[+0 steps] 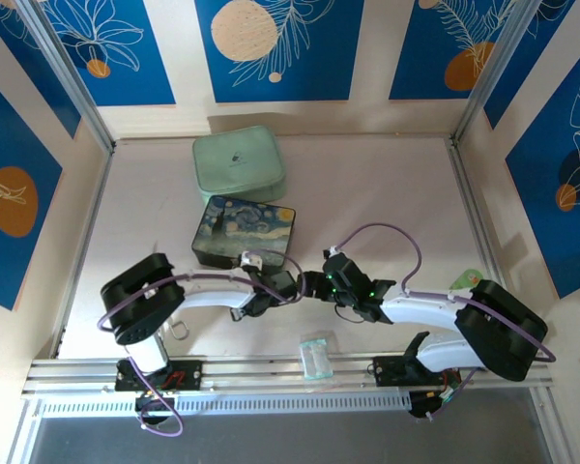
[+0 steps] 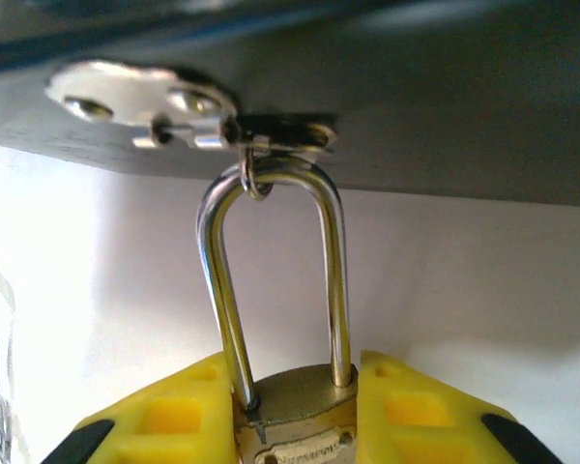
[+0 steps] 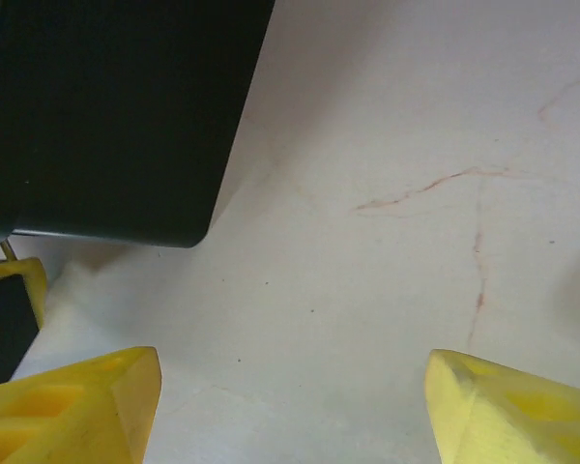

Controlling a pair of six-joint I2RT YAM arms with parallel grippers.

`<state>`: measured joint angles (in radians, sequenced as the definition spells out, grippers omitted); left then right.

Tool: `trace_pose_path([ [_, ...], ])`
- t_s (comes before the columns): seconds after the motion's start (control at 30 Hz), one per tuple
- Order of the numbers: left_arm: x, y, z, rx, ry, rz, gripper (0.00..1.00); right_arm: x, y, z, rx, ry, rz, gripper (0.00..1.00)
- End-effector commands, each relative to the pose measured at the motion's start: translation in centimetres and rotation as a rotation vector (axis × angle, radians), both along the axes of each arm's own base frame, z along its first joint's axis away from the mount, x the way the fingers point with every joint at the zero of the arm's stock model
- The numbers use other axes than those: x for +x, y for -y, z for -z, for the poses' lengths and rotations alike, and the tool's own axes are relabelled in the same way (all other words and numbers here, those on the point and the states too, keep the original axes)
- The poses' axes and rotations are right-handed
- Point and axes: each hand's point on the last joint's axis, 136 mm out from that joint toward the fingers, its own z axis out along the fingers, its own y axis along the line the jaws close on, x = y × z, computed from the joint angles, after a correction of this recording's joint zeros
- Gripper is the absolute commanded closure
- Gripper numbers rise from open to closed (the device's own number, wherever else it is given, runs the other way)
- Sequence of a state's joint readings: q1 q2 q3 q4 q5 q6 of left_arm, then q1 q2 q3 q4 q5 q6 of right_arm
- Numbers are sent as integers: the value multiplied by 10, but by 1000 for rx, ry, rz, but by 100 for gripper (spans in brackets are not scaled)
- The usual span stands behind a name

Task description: Unlock the padlock with the key

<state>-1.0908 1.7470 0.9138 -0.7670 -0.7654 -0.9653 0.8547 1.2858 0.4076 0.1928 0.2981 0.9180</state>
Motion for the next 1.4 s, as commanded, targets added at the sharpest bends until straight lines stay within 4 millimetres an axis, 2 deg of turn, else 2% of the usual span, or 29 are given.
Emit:
trace_pose_path([
  [0.0,-11,3,-1,121,0,13,80,2,13,2,-12,-4,60,27],
  [0.13,-15,21,0,217,-3,32,76,3,27,7,14,-27,124,26],
  [0.33,-25,44,19,243,-50,73,73,4,45,9,38,-53,166,24],
  [0.53,-21,52,12,282,-32,110,65,5,66,4,63,-55,223,19],
  [0.6,-20,56,12,269,-40,145,57,5,72,2,69,-56,233,18],
  [0.63,-20,57,13,258,-45,158,49,4,74,0,74,-52,234,18],
  [0.67,-21,58,12,253,-45,165,47,4,77,0,75,-52,239,17],
  [0.83,-21,64,5,248,-49,163,48,3,88,-3,93,-46,269,16],
  [0.97,-28,75,5,114,-82,184,45,3,83,-11,105,-29,221,16],
  [1.07,-31,84,-8,-45,-91,208,35,3,74,-22,116,-1,158,16],
  [1.13,-32,91,-22,-165,-84,236,23,3,69,-29,133,14,124,17],
  [1.23,-32,96,-44,-308,-72,267,13,3,60,-37,150,23,88,18],
  [1.37,-25,80,-72,-435,-46,265,11,-1,41,-43,142,31,29,21],
])
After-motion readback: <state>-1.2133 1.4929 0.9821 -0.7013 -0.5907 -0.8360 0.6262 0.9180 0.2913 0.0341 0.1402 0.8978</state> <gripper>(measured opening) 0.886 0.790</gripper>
